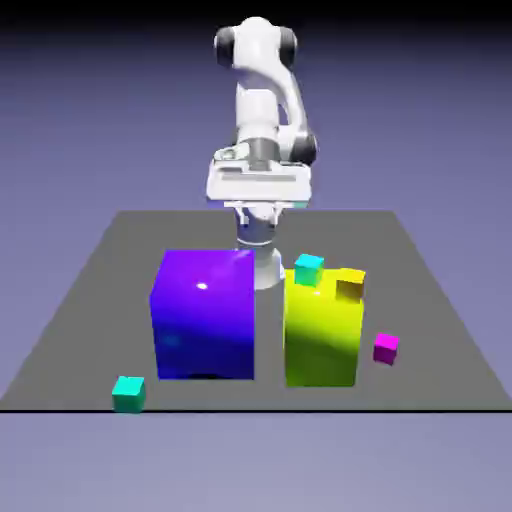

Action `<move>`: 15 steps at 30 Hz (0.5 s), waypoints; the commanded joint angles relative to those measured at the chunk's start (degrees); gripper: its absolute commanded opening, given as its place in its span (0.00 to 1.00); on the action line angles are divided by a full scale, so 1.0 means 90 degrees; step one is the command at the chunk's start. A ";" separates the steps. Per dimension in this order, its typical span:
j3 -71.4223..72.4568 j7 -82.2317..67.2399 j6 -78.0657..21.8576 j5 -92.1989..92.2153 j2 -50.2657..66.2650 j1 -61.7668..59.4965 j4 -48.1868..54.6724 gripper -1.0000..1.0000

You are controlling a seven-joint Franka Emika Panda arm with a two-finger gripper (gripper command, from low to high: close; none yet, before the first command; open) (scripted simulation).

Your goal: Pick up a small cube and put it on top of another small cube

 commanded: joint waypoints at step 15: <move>0.3461 0.1983 -0.0453 -0.0331 0.0136 -0.1848 0.0733 0.50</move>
